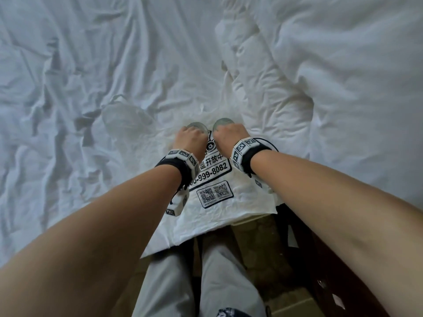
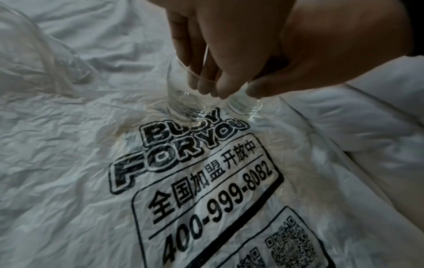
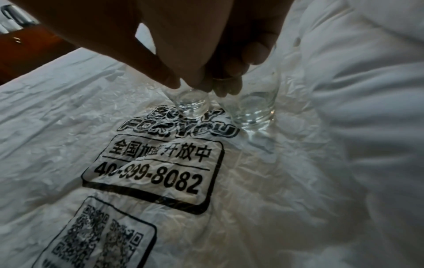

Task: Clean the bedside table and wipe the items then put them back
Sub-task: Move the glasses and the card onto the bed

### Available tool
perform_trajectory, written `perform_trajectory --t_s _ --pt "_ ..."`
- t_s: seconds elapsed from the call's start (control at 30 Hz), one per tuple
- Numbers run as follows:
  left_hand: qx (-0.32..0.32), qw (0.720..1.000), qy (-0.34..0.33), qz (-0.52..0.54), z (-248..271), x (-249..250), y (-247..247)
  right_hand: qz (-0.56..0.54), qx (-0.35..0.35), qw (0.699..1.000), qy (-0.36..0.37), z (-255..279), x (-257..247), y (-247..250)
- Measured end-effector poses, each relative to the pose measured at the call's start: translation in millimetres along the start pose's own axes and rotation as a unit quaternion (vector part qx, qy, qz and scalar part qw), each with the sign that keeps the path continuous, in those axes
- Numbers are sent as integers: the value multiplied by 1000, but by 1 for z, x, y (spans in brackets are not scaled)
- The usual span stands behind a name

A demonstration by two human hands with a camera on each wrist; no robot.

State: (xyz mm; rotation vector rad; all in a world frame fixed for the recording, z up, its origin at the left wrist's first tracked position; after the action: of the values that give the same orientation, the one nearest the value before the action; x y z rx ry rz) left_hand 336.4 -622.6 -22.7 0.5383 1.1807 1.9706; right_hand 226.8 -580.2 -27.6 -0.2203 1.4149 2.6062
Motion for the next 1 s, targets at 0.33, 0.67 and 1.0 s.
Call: perform_trajectory --t_s 0.33,0.67,1.0 --pt "-10 1000 14 -11 -4 -7 12 -48 32 997 -47 3 4 7" --pt "6 999 -34 -15 25 -21 60 -75 39 992 -96 44 -8 48" --pt "52 986 -150 -45 101 -27 184 -172 76 961 -202 158 -46 135"
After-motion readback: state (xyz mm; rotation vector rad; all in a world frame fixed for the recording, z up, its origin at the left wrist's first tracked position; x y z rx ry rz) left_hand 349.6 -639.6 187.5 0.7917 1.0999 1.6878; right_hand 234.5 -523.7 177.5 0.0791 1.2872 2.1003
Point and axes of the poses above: each hand's wrist, its own z-axis away from the middle knuckle, its own y-axis out of the back of the hand, x = y × z, the point moved 2 cm from there along -z, towards the middle knuckle, and after that the axes turned 10 degrees about -z, right-handed, at the moved point
